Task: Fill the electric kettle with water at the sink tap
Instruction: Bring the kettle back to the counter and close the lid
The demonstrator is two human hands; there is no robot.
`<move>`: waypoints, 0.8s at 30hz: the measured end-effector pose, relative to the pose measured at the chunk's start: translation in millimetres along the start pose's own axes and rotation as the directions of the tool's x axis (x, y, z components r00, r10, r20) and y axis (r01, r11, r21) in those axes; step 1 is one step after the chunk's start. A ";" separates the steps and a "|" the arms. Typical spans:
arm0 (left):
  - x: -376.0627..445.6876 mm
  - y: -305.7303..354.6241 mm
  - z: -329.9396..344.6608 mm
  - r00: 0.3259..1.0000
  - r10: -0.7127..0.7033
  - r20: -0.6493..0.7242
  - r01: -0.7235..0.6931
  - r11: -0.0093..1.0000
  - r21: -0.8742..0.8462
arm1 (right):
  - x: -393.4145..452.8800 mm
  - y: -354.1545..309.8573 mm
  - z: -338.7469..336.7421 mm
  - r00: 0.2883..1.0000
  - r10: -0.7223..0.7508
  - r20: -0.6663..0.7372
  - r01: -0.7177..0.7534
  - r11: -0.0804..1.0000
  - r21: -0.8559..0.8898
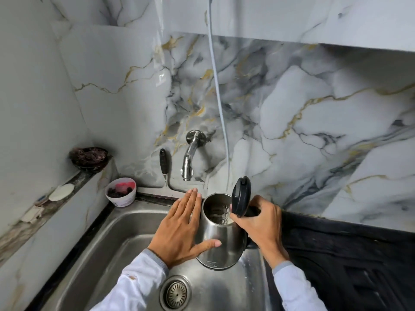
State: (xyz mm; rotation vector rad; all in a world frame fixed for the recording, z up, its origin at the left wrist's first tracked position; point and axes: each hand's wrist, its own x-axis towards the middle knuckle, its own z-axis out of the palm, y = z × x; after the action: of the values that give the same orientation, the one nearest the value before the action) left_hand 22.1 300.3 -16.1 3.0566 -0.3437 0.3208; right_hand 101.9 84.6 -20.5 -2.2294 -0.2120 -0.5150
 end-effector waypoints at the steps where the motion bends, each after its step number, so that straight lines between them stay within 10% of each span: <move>1: 1.4 12.1 -0.6 0.999 0.012 -0.030 -0.011 1.000 0.008 | -3.0 4.4 -14.4 1.000 -0.008 -0.015 0.008 1.000 -0.001; 24: 36.5 315.3 62.3 0.997 0.044 0.057 -0.046 0.999 0.022 | -50.6 229.0 -233.1 0.997 0.082 0.004 -0.081 0.993 -0.085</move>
State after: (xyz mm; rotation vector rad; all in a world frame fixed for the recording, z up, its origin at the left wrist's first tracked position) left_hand -1.5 -19.1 -61.2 3.0898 -0.4150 0.2430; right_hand 60.3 -240.4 -65.0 -2.3121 -0.1047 -0.4791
